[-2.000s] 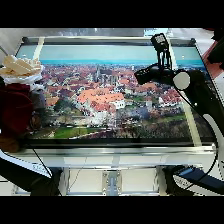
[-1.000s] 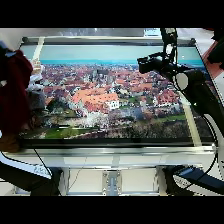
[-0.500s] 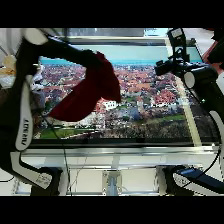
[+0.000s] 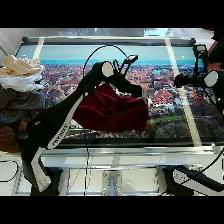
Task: Fold the shirts.
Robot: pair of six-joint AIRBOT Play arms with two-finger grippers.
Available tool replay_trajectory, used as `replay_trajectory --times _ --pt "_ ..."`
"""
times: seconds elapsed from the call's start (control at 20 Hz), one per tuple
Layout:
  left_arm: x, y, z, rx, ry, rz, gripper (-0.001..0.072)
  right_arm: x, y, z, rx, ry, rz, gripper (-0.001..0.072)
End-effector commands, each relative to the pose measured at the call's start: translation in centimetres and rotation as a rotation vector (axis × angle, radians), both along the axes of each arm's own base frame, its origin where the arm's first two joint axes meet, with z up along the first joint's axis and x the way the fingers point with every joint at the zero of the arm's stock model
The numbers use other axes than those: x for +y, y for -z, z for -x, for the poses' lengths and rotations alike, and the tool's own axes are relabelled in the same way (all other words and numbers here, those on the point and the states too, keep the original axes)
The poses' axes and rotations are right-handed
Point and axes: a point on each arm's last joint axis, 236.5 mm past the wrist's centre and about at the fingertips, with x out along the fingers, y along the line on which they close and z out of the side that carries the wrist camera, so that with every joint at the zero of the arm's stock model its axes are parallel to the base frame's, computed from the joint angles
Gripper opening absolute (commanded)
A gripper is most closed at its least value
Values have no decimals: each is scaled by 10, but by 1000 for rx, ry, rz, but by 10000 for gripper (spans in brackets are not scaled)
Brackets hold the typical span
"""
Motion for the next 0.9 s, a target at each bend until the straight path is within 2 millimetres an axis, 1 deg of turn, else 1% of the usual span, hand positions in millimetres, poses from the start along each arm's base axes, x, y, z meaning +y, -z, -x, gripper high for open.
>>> replay_trajectory --times 0.0,0.05,0.1,0.15,0.2,0.25,0.3,0.35,0.4,0.45,0.5,0.55,0.7,0.75,0.85 --pt "37 -55 -67 -210 -176 44 681 12 35 17 78 -46 -70 547" --pt "77 -73 -91 -289 -255 -13 681 11 45 22 101 -45 -63 547" --pt "124 -83 -111 -347 -348 -104 681 7 55 28 128 -46 -42 547" --pt "184 -88 -128 -389 -458 -244 679 3 64 33 154 -47 -23 547" --pt "242 -86 -135 -392 -559 -386 679 2 70 37 171 -47 -14 547" --pt "302 -76 -133 -353 -644 -535 678 2 75 41 184 -46 -16 547" --pt "343 -58 -124 -270 -684 -626 678 2 78 43 192 -42 -22 547" --pt "379 -34 -110 -151 -710 -689 677 4 80 44 198 -40 -34 546" --pt "405 -13 -98 -52 -724 -725 647 7 82 46 207 -40 -47 547" --pt "430 7 -86 35 -741 -748 648 9 84 50 223 -41 -55 547" --pt "447 22 -77 103 -753 -748 648 10 86 54 244 -37 -63 547" --pt "458 36 -72 165 -772 -713 648 11 88 59 268 -22 -79 547" --pt "457 68 -68 275 -773 -486 648 14 95 75 341 -2 -107 546" --pt "459 78 -60 300 -762 -445 648 12 97 82 367 18 -114 545" --pt "470 103 -33 357 -756 -388 648 9 97 88 384 61 -149 546"
